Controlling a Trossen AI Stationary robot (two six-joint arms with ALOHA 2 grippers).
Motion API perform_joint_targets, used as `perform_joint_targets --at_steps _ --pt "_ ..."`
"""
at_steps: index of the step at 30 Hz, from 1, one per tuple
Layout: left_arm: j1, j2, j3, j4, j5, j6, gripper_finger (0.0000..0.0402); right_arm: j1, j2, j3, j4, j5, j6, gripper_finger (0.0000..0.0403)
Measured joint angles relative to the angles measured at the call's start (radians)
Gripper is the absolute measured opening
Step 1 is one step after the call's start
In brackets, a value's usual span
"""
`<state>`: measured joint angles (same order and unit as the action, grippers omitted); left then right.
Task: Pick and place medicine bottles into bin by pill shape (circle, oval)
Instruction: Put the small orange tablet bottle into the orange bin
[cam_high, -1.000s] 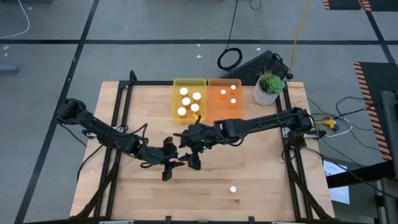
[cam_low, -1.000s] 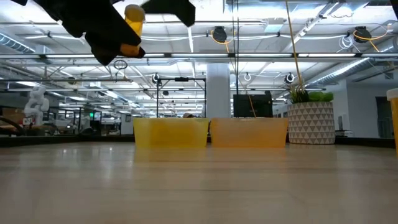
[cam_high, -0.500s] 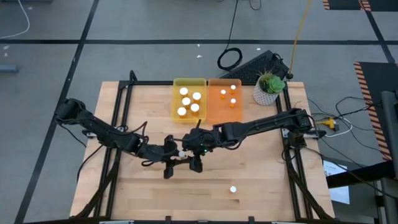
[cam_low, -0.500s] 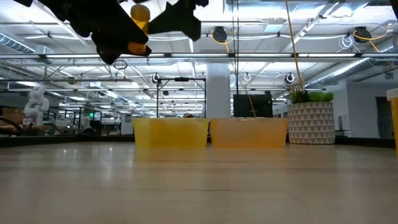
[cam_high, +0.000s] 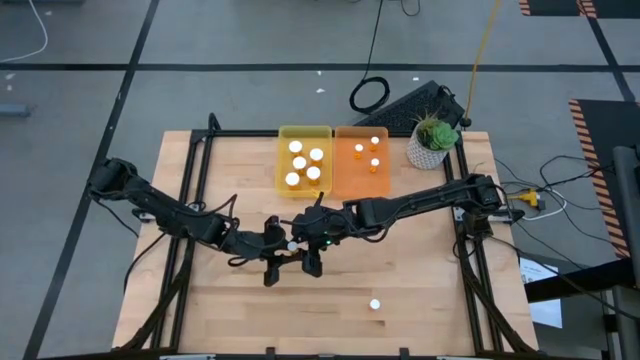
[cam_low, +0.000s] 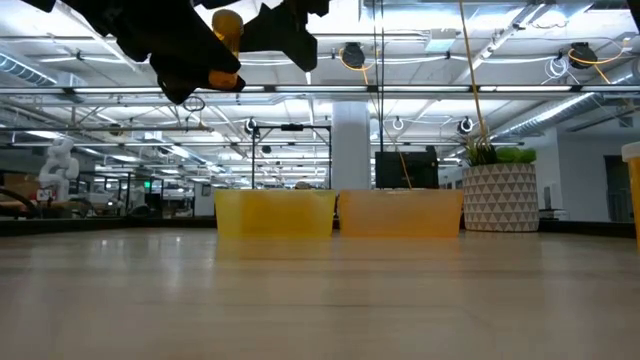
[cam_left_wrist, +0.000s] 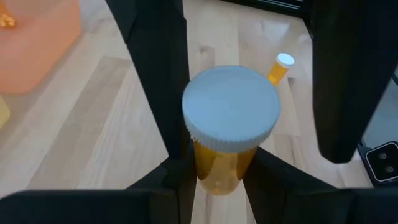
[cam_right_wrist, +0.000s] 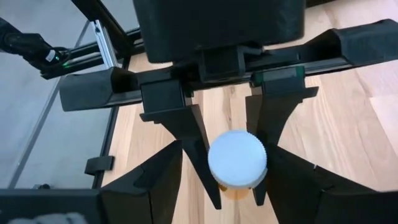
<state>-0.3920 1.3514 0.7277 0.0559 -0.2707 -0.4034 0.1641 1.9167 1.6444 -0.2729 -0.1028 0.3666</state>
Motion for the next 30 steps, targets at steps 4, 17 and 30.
perform_joint_targets --at_steps 4,17,30 --pt "0.0 0.0 0.0 0.0 0.0 0.0 0.012 0.0 0.0 0.0 0.01 0.001 0.014 0.018" --pt "0.0 0.0 0.0 0.0 0.0 -0.001 0.012 -0.008 0.0 0.0 0.008 -0.002 0.014 0.0117" --pt "-0.01 -0.001 0.0 -0.071 -0.042 -0.115 0.0239 -0.045 -0.054 -0.002 -0.049 -0.029 0.003 0.0118"
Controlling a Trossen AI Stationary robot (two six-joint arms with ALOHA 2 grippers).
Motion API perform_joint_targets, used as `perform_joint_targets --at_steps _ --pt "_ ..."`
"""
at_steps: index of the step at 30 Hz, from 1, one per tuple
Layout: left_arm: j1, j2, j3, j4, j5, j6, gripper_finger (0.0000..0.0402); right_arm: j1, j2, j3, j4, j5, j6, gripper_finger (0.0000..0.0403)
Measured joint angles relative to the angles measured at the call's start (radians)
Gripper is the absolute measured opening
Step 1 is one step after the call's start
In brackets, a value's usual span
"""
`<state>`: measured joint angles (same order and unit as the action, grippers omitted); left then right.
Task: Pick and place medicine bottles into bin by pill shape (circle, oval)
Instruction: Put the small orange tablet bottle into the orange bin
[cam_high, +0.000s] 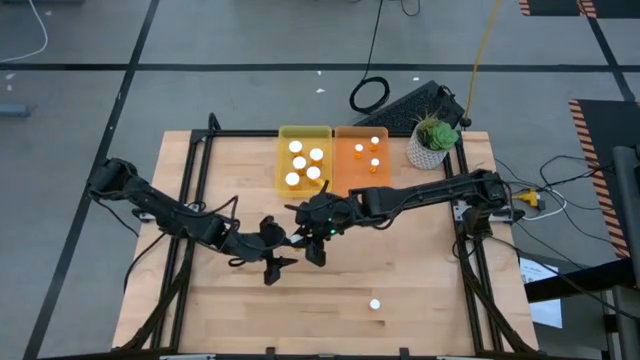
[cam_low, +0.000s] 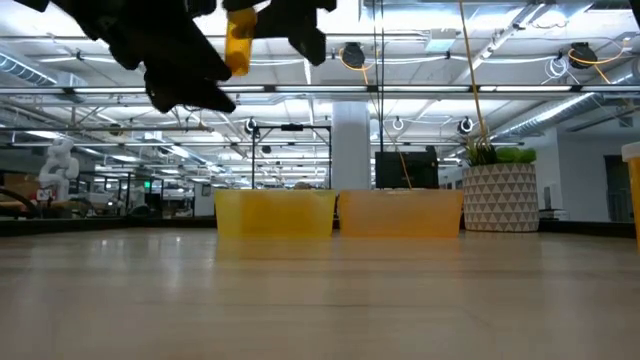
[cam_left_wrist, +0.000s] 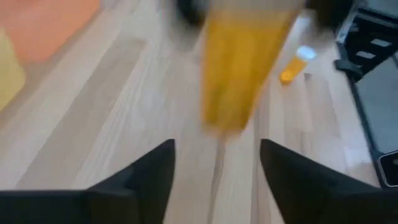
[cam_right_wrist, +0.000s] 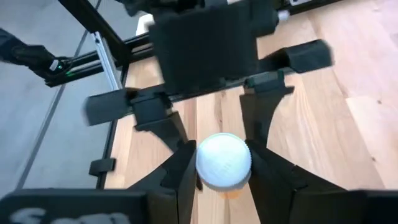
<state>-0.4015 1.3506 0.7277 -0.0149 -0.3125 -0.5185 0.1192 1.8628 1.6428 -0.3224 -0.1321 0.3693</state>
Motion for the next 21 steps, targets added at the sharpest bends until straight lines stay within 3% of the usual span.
perform_joint_targets --at_steps 4,8,14,21 --pt "-0.001 0.0 0.0 -0.059 -0.001 -0.067 0.029 -0.023 -0.045 0.0 -0.061 -0.026 -0.023 0.0119" --pt "-0.016 0.0 0.0 -0.057 0.014 -0.103 0.031 -0.065 -0.105 0.001 -0.149 -0.026 -0.078 0.012" --pt "-0.033 0.0 0.0 -0.012 0.016 -0.121 0.0299 -0.171 -0.195 -0.063 -0.201 -0.026 -0.151 0.012" --pt "-0.031 0.0 0.0 0.042 0.015 -0.15 0.0276 -0.331 -0.338 -0.278 -0.112 -0.026 -0.2 0.012"
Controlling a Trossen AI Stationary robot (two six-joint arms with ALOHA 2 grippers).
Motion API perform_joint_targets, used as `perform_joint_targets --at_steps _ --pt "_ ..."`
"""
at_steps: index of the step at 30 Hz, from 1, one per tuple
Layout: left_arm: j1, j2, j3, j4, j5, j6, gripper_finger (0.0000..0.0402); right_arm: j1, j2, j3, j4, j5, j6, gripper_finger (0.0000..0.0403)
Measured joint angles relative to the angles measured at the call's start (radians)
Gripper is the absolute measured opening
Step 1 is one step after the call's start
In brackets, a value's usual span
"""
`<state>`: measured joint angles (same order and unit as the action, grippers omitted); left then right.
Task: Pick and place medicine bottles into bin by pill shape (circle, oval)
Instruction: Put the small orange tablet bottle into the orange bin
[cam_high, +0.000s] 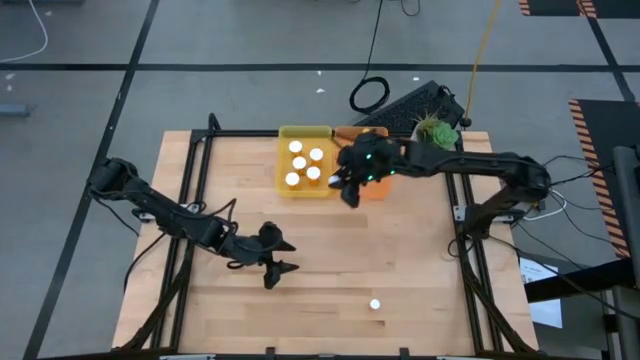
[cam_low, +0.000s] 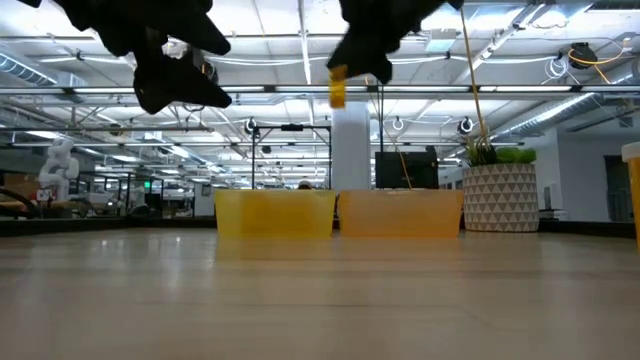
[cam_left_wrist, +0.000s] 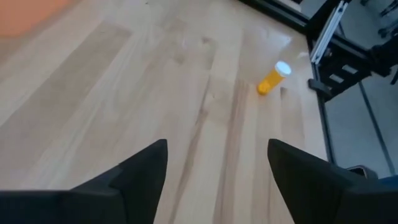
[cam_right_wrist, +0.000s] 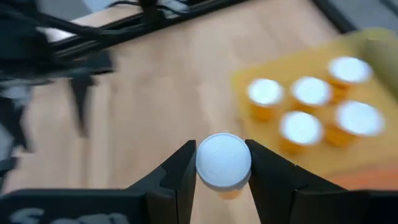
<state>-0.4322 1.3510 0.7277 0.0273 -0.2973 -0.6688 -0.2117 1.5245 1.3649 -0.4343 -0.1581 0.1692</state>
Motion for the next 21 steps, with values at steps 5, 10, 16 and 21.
perform_joint_targets --at_steps 5,10,16,21 --pt "0.01 0.0 0.0 0.031 0.0 -0.003 0.0274 -0.123 -0.062 -0.152 0.084 -0.002 -0.079 0.0121" --pt "0.029 0.0 0.0 0.072 0.0 -0.003 0.0273 -0.221 -0.065 -0.286 0.245 -0.028 -0.154 0.0121" --pt "0.046 0.0 0.0 0.103 0.0 -0.019 0.0273 -0.304 -0.053 -0.437 0.468 -0.028 -0.166 0.0121" --pt "0.053 0.0 0.0 0.105 0.0 -0.036 0.0273 -0.34 -0.014 -0.502 0.519 -0.029 -0.191 0.0121"
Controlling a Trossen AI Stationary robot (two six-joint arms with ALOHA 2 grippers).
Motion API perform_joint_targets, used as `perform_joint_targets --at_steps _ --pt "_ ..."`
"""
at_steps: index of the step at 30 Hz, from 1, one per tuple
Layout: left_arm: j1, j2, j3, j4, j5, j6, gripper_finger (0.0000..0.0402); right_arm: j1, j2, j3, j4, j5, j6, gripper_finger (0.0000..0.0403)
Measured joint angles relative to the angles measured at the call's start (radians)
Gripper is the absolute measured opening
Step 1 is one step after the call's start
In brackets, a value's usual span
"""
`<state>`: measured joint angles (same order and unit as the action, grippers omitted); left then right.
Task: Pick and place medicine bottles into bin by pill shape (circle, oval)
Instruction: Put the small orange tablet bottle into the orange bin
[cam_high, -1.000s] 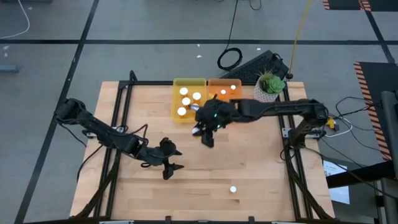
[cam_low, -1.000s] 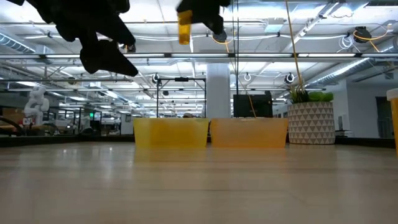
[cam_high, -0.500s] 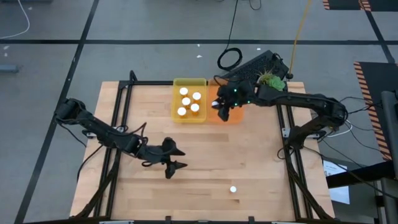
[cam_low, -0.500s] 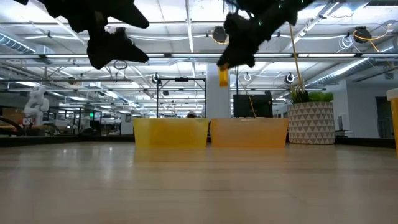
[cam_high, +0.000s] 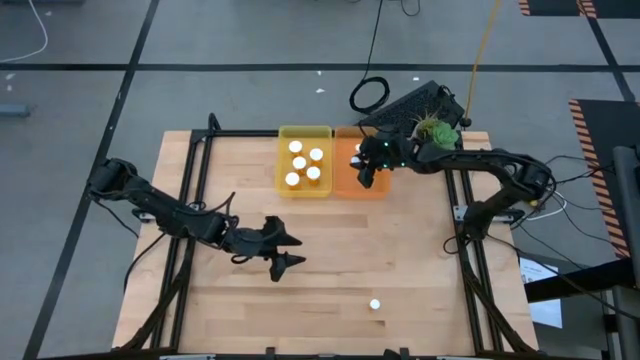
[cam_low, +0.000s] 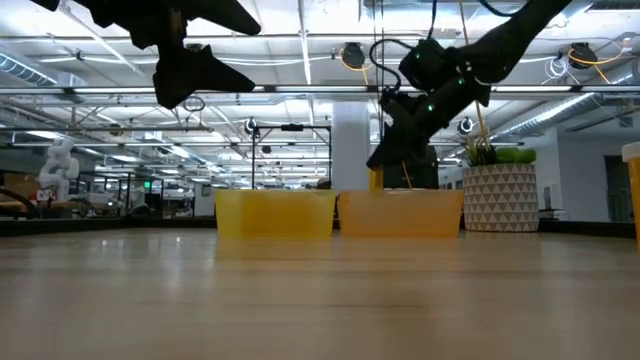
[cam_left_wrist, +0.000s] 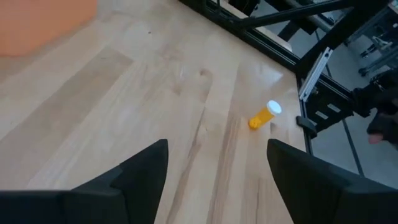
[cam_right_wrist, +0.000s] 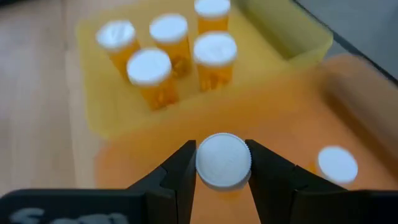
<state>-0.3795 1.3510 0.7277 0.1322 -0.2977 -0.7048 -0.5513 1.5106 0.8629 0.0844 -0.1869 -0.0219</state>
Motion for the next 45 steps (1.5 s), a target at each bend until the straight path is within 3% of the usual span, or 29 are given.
perform_joint_targets --at_steps 22,31,38,45 --pt "0.09 0.0 0.0 0.03 0.009 0.021 0.0273 -0.012 0.171 -0.003 0.068 0.031 -0.017 0.0122" --pt "0.091 0.0 0.0 0.03 0.01 0.022 0.0273 -0.013 0.171 -0.003 0.054 0.035 0.006 0.0172" --pt "0.091 0.0 0.0 0.029 0.01 0.022 0.0273 -0.013 0.097 -0.003 0.031 0.037 0.052 0.0206" --pt "0.091 0.0 0.0 0.026 0.011 0.056 0.0273 -0.002 -0.102 -0.003 -0.139 0.062 0.133 0.0228"
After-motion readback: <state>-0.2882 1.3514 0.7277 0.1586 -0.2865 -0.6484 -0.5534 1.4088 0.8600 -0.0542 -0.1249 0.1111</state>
